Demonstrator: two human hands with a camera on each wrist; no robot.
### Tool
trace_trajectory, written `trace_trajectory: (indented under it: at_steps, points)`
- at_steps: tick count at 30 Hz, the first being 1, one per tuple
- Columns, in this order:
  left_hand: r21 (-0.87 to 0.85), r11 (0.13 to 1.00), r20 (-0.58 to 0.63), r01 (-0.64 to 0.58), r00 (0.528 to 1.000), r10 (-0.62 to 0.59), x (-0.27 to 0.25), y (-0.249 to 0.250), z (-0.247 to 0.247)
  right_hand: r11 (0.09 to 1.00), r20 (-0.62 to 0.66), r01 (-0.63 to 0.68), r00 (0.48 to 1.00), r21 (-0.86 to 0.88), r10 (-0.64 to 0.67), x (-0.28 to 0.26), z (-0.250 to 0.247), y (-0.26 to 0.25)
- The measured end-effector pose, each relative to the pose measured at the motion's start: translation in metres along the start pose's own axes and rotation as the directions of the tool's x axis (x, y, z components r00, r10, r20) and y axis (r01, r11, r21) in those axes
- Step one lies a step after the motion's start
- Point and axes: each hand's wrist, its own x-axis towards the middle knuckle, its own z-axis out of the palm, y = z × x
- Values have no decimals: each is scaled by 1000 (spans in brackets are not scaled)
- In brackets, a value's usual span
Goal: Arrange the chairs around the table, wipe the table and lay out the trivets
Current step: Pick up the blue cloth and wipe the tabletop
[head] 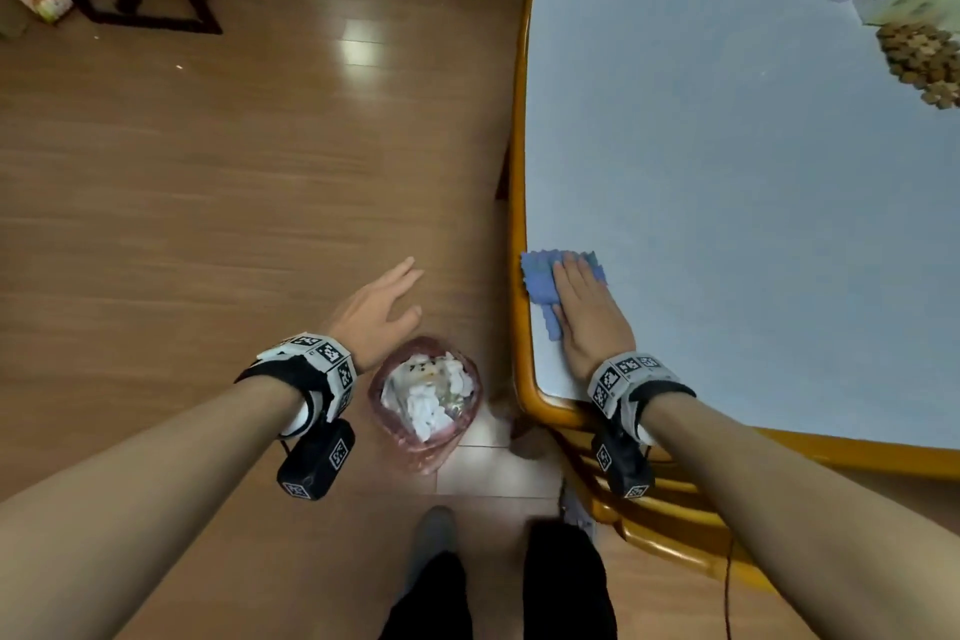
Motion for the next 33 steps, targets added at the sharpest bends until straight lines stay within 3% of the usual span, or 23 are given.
trace_trajectory:
  at_steps: [4, 7, 10, 14, 23, 28, 33]
  points:
    - [18, 998, 72, 68, 995, -69, -45, -38, 3, 996, -45, -78, 996, 45, 80, -3, 12, -41]
    - [21, 989, 94, 144, 985, -145, -72, -77, 7, 984, -116, -47, 991, 171, 67, -6, 27, -98]
    - [31, 979, 95, 201, 975, -203, -94, -108, 8, 946, 42, -39, 999, 322, 27, -13, 52, -155]
    - [44, 970, 89, 238, 966, -242, -116, -137, 4, 926, 40, -54, 998, 375, 42, -6, 79, -187]
    - [2, 984, 102, 178, 979, -177, -109, -112, 1, 895, 3, -125, 991, 428, 137, -29, 64, -169]
    - [-16, 997, 126, 76, 989, -73, -77, -60, 1, 841, -48, -129, 983, 525, 180, -55, 21, -147]
    - [60, 994, 149, -91, 985, 82, -34, 8, 8, 819, -92, -246, 936, 518, 340, -95, -26, -94]
